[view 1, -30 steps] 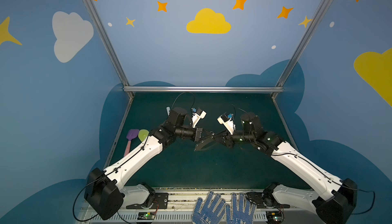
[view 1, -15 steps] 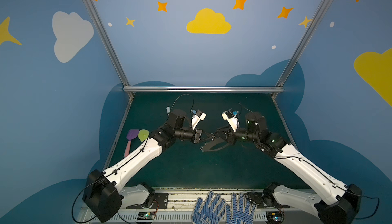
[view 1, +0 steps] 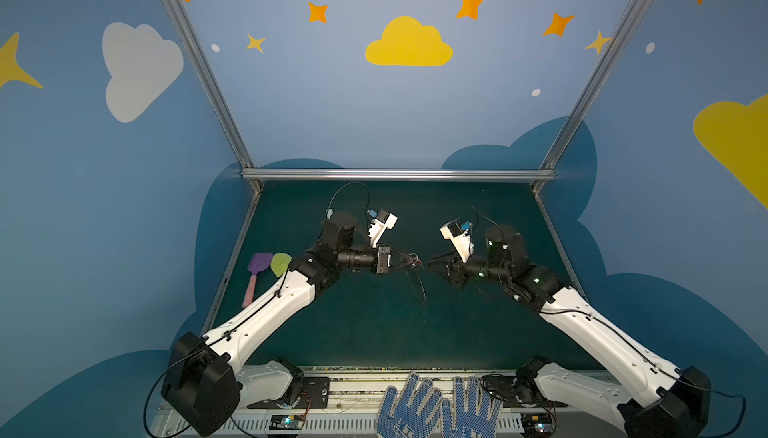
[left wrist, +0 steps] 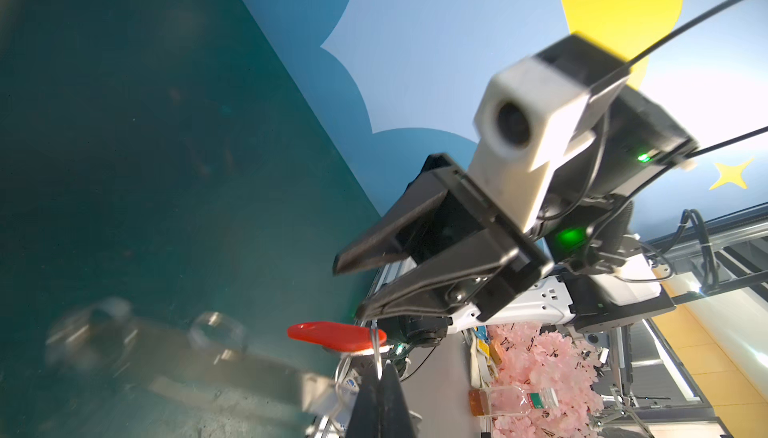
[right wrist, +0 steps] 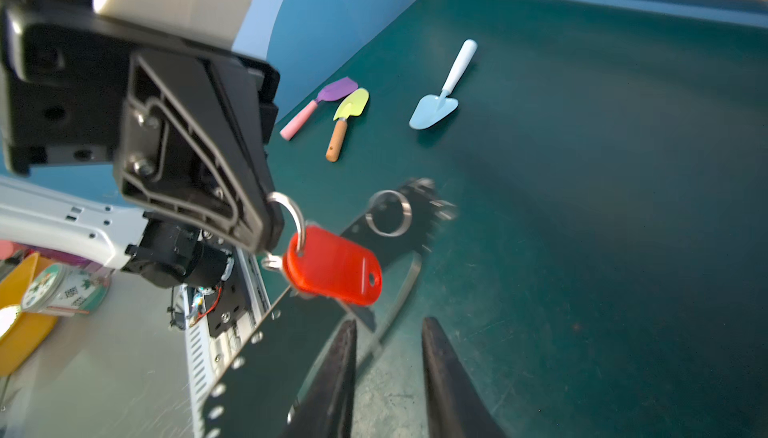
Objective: Put the keys on the keyring
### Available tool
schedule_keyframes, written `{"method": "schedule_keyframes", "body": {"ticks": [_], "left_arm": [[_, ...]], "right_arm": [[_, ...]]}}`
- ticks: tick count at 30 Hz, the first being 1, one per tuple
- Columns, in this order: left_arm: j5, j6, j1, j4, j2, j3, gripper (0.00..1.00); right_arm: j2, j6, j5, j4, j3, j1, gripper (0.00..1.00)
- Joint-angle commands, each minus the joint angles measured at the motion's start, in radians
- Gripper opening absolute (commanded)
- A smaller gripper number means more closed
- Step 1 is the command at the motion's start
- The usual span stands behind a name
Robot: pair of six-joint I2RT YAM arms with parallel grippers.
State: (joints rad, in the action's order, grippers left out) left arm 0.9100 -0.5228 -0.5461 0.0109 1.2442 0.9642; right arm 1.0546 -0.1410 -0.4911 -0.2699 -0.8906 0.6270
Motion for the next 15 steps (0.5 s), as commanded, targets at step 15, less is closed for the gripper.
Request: {"method": "schedule_keyframes", "body": {"ticks": [15], "left_arm": [[0.038,-0.059,0.012,-0.115,-0.008,-0.018,0.04]], "right_arm": [[-0.044,-0.188,-0.154,0.402,0.150,0.024,0.17]]}}
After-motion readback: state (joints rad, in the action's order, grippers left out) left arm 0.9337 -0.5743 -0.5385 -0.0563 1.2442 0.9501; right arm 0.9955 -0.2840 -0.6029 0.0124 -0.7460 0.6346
